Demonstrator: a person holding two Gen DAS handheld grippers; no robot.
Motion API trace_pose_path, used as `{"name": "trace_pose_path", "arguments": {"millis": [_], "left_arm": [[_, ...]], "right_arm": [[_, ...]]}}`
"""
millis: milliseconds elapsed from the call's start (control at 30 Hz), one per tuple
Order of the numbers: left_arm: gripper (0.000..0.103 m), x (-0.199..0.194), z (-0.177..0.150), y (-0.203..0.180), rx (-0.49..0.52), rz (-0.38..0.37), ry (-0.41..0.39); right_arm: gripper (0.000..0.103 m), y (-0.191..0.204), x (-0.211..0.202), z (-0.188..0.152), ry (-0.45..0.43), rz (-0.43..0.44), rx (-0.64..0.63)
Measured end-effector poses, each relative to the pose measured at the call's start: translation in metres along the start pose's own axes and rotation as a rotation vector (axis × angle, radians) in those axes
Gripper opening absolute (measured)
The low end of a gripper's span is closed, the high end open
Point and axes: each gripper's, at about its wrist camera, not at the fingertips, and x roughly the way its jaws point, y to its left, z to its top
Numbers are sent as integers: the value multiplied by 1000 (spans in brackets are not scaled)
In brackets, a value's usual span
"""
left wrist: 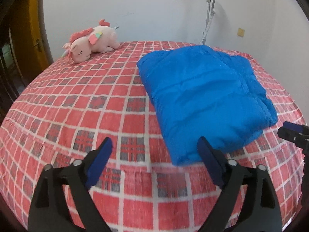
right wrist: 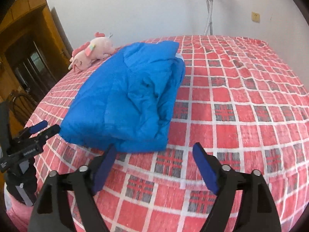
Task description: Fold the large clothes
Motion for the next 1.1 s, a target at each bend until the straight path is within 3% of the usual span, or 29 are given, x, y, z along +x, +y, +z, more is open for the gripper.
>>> {"name": "trace_pose_path", "arguments": {"millis": [300,600,1100], "left_arm": [[96,-23,-21,-14,15,9,-33],[96,-52,-30,-22,18,-9,-56],[97,-92,-39,-22,22,7,-103]], "right_arm": [[92,19,-15,-20,-27,-66,-37],[99,29,-38,-32,-36,-43,-37],[99,46,-79,-45,-73,-23,-57]]}}
